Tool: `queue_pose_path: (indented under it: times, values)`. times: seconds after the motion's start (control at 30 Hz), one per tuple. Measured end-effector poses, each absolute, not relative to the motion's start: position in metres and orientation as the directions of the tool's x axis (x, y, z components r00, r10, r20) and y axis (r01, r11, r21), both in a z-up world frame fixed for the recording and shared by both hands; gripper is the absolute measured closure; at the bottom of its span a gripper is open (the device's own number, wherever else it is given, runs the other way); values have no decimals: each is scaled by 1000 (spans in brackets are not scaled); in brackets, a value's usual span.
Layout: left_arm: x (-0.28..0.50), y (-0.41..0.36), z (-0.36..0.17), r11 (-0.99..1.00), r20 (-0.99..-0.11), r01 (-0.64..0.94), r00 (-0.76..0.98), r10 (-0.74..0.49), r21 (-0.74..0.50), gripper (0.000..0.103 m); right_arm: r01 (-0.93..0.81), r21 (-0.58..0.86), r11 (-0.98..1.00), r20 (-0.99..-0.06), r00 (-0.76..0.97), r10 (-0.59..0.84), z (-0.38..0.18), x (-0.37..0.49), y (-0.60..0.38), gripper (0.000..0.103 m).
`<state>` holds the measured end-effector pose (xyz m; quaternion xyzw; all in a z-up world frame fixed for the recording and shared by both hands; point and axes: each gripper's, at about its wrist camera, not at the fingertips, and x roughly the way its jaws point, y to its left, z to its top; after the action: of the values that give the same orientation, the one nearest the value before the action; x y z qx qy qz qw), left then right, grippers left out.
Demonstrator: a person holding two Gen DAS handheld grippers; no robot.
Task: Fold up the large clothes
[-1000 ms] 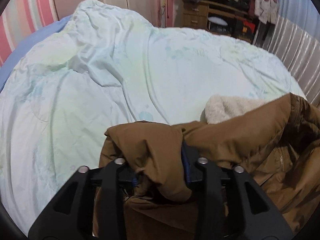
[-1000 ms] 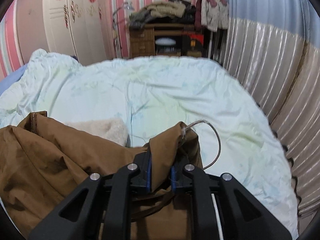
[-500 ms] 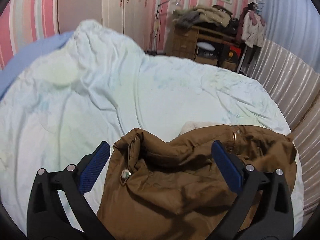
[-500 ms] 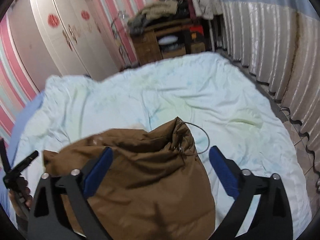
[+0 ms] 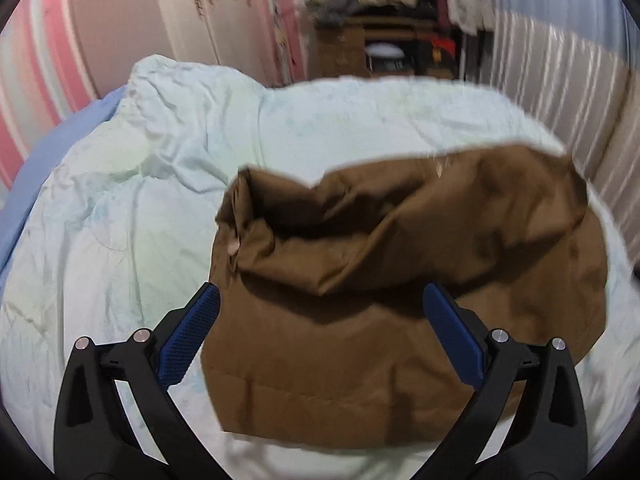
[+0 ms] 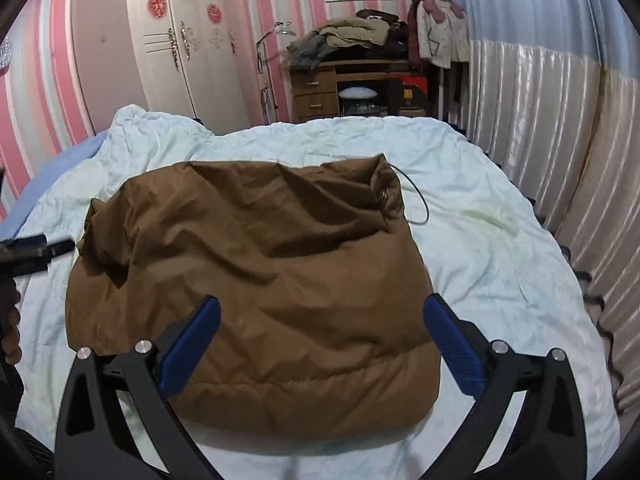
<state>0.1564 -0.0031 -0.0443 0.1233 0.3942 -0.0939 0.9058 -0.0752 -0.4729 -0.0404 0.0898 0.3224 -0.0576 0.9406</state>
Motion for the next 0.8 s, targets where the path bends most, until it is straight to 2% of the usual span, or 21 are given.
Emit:
queue_pose_path:
  times: [0.1, 0.2, 0.3, 0.33, 0.37, 0.4, 0.43, 0.47, 0.53, 0.57, 0.63, 0.73, 0.8]
  values:
    - [160, 16, -71, 937, -778, 287, 628, -25, 201, 3, 165, 89, 982, -631, 772, -72, -47, -57, -478, 2]
    - [182, 24, -105, 939, -830, 292, 558, -13, 181, 3, 163, 46, 986, -685, 724, -88, -66, -31, -488, 2]
    - [195, 21, -124, 936, -831, 307, 555, -30, 172, 3, 154, 25, 988, -743, 664, -85, -94, -4, -497, 2]
    - [199, 16, -126, 933, -824, 310, 566, -25, 184, 5, 140, 25, 990, -762, 643, -72, -106, 4, -499, 7]
    - [202, 13, -126, 932, -821, 310, 570, -26, 186, 20, 130, 23, 991, -764, 642, -67, -113, 7, -499, 20]
    - [206, 10, -126, 933, -821, 308, 571, -24, 187, 32, 128, 20, 992, -766, 639, -68, -118, 9, -499, 28]
    - [210, 8, -124, 935, -821, 301, 570, -20, 186, 56, 124, 25, 992, -765, 641, -61, -121, 11, -499, 47]
    - [216, 5, -120, 936, -821, 302, 571, -23, 183, 75, 120, 32, 992, -761, 647, -54, -121, 11, -499, 67]
    - [224, -4, -112, 919, -802, 317, 597, 0, 236, 89, 104, 24, 994, -745, 665, -51, -111, 16, -500, 85]
    - [226, -7, -107, 913, -795, 320, 606, 8, 253, 93, 98, 11, 995, -733, 678, -59, -103, 19, -500, 90]
    - [237, -5, -98, 923, -792, 301, 610, 6, 238, 96, 100, -21, 995, -692, 717, -87, -83, 28, -500, 93]
    - [254, 8, -82, 965, -807, 232, 590, -41, 121, 98, 112, 0, 994, -640, 764, -86, -61, 45, -504, 94]
    - [270, 10, -82, 972, -816, 210, 577, -33, 110, 98, 127, 16, 992, -633, 769, -88, -55, 67, -507, 94]
